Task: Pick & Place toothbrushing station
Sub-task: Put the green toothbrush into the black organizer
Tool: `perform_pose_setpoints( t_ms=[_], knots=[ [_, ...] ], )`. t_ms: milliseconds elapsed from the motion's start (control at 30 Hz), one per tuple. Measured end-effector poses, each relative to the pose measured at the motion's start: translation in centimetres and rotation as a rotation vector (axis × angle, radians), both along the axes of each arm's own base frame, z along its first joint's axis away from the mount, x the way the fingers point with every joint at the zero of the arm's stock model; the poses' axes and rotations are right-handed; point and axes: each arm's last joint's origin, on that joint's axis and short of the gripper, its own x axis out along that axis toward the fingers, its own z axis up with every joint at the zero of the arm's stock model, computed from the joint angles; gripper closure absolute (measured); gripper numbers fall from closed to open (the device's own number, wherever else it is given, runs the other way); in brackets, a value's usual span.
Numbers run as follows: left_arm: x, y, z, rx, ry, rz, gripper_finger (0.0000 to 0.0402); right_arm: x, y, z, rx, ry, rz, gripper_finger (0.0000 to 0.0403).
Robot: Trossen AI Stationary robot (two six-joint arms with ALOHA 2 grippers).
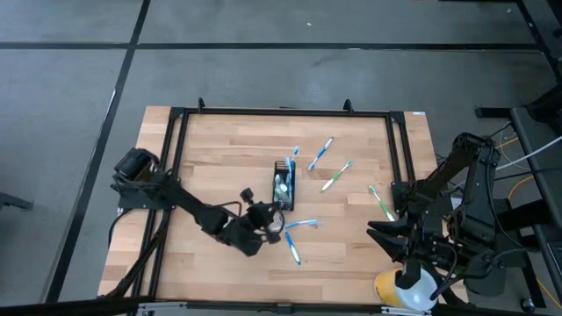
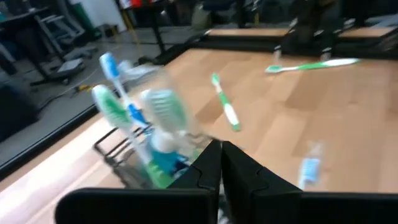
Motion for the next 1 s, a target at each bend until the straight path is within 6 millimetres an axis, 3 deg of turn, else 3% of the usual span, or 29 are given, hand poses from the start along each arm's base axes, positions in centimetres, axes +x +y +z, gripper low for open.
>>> perform_pose_setpoints(
  t_ms=[233, 1000],
  knots=[
    [0.8, 2.4, -0.6, -0.029, 0.074, 0.022, 0.0399, 0.0, 0.0, 0.0, 0.018, -0.004, 0.007, 0.0307],
    [1.6, 4.8, -0.6, -0.054, 0.063, 0.084, 0.0398, -0.8, 0.4, 0.0, -0.028, 0.002, 0.009, 0.0307]
  ],
)
